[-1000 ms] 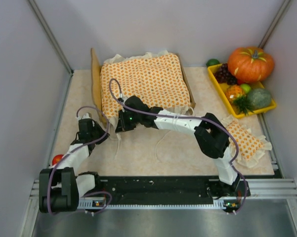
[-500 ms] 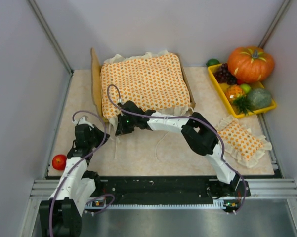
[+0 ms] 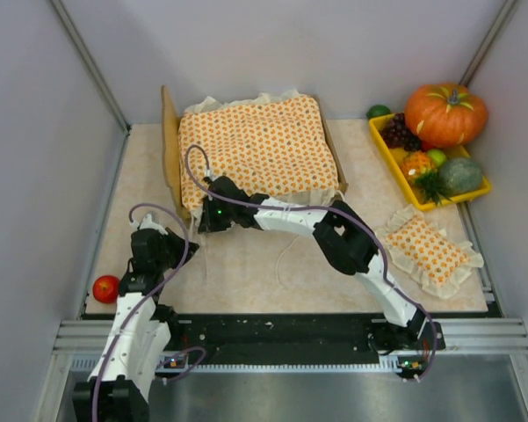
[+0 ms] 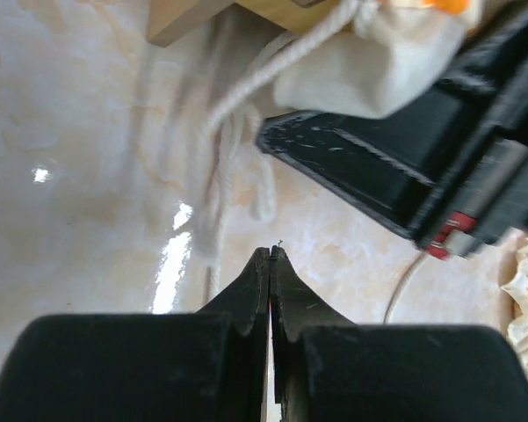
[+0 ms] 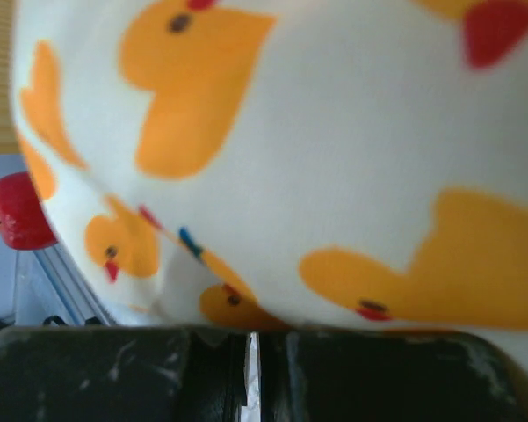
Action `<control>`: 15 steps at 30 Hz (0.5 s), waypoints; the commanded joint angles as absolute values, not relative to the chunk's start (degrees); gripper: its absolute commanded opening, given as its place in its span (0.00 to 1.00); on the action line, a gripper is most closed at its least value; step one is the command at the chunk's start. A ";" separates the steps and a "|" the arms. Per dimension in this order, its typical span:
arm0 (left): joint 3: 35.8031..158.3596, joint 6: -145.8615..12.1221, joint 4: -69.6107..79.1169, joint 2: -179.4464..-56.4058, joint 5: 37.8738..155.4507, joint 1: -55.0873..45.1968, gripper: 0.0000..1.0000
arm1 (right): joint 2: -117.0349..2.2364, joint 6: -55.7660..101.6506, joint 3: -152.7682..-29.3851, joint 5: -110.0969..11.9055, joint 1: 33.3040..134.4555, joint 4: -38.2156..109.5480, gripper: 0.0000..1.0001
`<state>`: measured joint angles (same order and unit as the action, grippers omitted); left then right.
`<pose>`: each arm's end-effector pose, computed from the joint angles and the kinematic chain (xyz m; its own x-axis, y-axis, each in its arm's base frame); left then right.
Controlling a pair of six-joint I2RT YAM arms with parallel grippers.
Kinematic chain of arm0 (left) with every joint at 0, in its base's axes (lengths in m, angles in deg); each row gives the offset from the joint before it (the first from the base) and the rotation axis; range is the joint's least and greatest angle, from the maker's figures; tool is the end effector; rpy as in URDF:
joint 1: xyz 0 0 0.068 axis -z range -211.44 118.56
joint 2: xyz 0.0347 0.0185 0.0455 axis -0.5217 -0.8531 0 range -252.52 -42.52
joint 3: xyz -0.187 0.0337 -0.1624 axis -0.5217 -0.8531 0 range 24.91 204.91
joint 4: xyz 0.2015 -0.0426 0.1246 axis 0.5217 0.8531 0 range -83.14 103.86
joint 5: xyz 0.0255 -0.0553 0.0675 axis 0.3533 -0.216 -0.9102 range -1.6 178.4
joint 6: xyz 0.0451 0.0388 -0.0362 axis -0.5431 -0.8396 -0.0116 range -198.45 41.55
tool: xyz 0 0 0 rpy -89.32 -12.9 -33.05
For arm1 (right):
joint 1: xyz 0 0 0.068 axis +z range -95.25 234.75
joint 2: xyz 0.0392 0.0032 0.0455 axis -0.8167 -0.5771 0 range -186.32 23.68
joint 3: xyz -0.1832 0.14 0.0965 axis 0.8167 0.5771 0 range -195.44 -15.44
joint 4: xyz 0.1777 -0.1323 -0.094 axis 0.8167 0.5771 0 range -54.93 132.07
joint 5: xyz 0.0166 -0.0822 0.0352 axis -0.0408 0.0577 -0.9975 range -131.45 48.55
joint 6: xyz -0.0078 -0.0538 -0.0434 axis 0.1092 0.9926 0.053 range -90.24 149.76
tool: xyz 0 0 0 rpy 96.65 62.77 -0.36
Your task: Set up the pet bed
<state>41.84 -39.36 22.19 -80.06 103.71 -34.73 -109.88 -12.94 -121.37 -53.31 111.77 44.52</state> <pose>0.1637 -0.0056 0.1622 -0.5546 -0.6409 -0.5307 -0.2468 0.7358 -0.6307 0.2701 0.4374 0.1595 -0.8585 -0.1037 -0.5023 -0.4463 0.6335 0.6320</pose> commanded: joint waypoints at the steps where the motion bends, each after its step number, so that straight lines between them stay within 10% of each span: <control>1: 41.09 -38.20 20.84 -77.94 107.91 -34.78 0.00 | -111.58 -12.78 -123.11 -50.25 113.28 42.72 0.00; 13: 43.63 -38.72 25.66 -74.87 102.21 -34.78 0.01 | -111.58 -11.46 -119.94 -44.71 115.49 41.13 0.00; 15: 45.03 -39.77 28.12 -74.42 96.69 -34.70 0.25 | -112.19 -11.29 -120.21 -43.48 115.49 41.14 0.00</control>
<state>41.43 -38.33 25.07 -76.04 104.70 -34.73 -111.01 -12.28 -119.67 -47.35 115.35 42.34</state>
